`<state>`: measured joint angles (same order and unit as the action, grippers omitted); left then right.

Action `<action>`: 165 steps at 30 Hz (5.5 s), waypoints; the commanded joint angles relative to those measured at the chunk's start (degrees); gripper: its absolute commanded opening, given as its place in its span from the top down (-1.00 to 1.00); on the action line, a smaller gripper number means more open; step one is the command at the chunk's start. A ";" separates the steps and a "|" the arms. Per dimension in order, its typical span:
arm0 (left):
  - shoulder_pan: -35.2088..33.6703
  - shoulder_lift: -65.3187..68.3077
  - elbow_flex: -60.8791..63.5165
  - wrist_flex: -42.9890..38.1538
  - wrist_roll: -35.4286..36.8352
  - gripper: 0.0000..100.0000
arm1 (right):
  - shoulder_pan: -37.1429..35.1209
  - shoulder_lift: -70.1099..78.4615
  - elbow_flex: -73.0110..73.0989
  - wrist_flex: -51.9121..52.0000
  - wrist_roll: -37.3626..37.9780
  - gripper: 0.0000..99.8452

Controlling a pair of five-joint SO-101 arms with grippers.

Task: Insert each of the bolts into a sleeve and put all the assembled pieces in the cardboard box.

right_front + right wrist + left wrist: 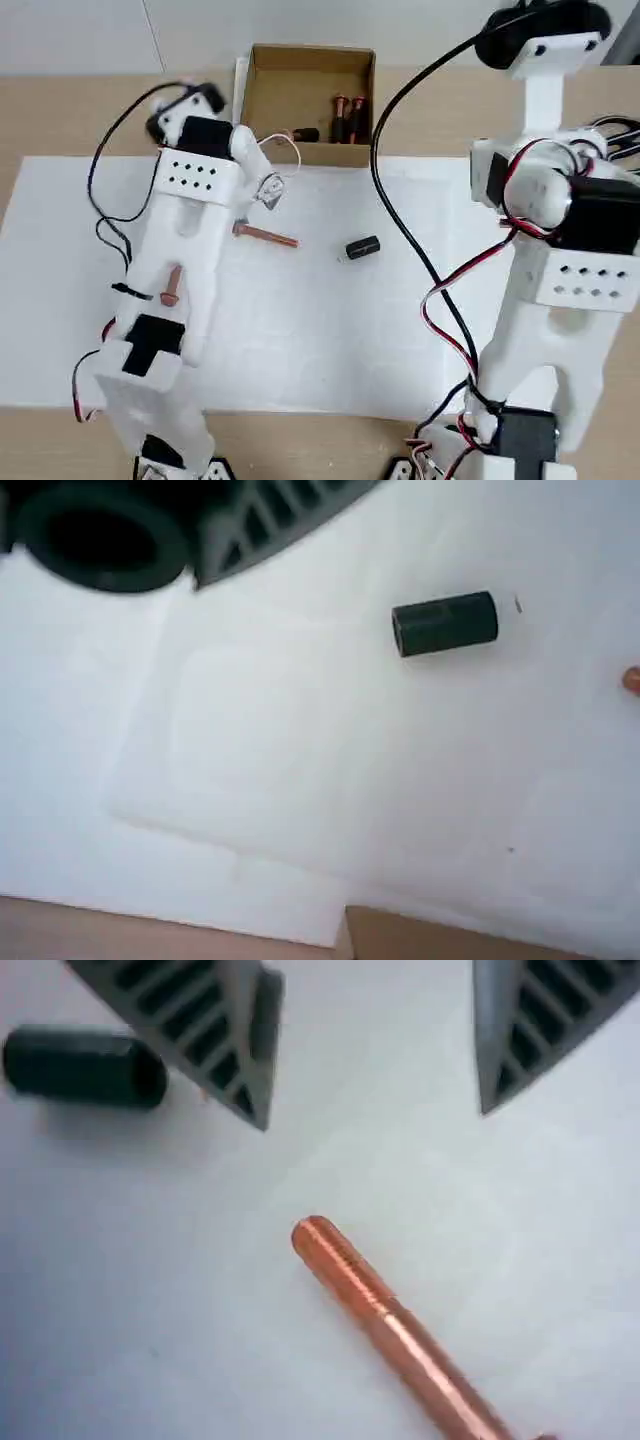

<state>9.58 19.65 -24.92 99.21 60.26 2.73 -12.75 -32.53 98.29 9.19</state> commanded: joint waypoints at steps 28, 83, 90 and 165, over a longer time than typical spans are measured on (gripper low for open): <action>-4.84 20.13 -0.04 -14.59 17.93 0.75 | -1.10 -11.74 2.11 0.22 0.62 0.89; 6.33 -41.67 6.02 -4.57 -40.53 0.99 | -20.00 -43.03 43.60 -9.71 0.53 0.89; 6.33 -50.90 21.49 -18.20 -45.27 0.99 | -19.82 -53.49 67.25 -30.73 0.62 0.89; 27.34 -65.14 73.71 -64.44 -35.43 0.99 | -30.90 -89.54 120.09 -60.62 -10.37 0.89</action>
<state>35.43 -44.35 48.75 34.59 25.63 -27.87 -101.19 88.09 39.12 -0.92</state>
